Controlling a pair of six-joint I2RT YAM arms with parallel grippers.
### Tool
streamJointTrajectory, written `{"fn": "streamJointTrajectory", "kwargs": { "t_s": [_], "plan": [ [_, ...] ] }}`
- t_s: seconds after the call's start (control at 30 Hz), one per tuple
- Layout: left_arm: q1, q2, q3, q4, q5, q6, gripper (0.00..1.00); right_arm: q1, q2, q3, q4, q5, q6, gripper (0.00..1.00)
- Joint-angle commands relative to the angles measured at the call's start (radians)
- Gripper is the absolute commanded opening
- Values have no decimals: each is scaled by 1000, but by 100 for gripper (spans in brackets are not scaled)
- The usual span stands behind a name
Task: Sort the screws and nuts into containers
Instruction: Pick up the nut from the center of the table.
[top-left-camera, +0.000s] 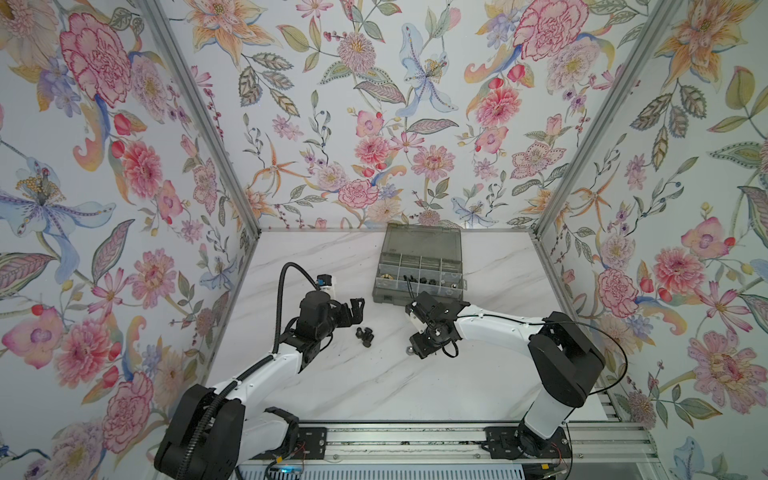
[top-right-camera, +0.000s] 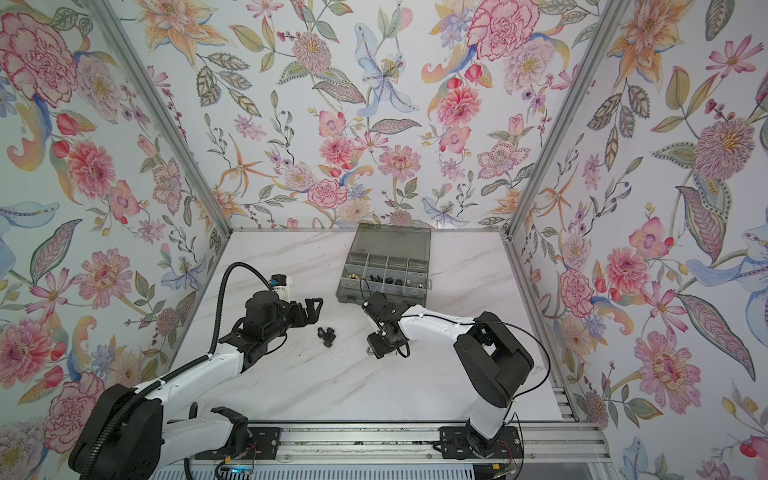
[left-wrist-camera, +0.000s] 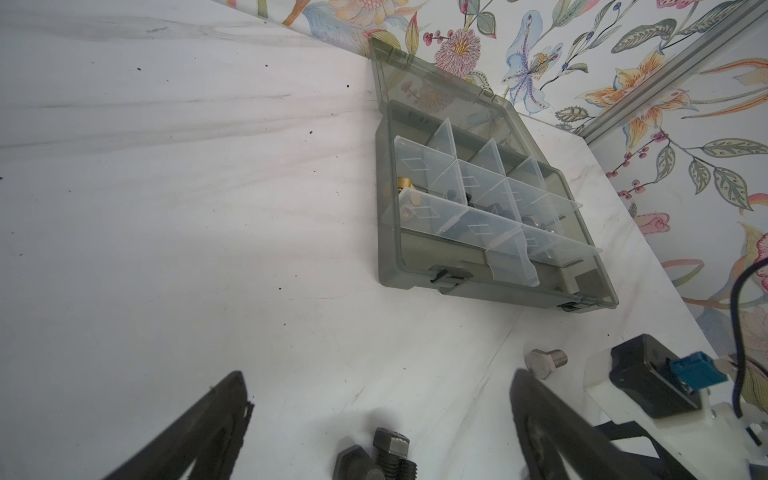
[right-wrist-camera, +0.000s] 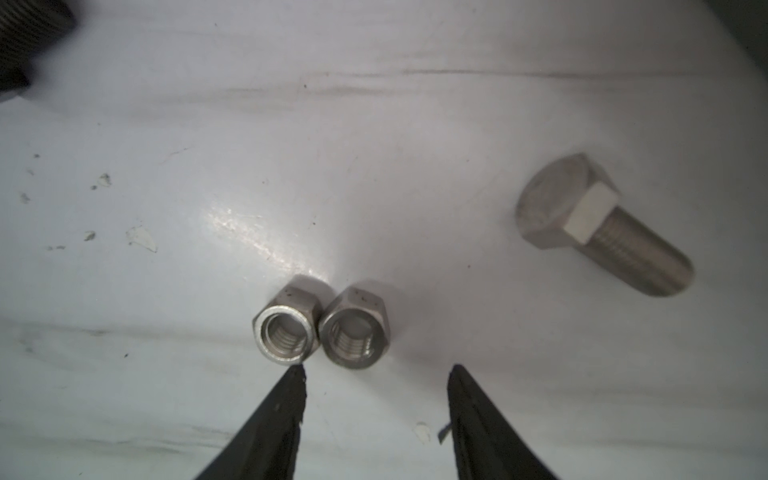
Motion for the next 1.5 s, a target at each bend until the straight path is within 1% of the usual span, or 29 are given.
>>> {"fn": "streamJointTrajectory", "kwargs": {
  "t_s": [0.0, 0.4, 0.6, 0.77, 0.93, 1.1, 1.47],
  "plan": [
    [10, -22, 11, -14, -15, -6, 100, 4, 30, -7, -3, 23, -7, 57],
    [11, -27, 6, -20, -21, -3, 99, 28, 118, 56, -2, 39, -24, 54],
    [11, -31, 6, -22, -23, -1, 99, 39, 139, 77, -2, 36, -24, 50],
    [10, -33, 4, -23, -23, -3, 99, 40, 133, 63, -2, 39, -22, 41],
    [12, -34, 2, -18, -19, -4, 99, 40, 123, 49, -1, 40, -19, 28],
    [11, -36, 0, -17, -18, -4, 99, 37, 114, 46, -3, 39, -17, 17],
    [11, -28, 0, -8, -13, -6, 99, 9, 97, 51, -2, 25, -21, 4]
  ]
}}
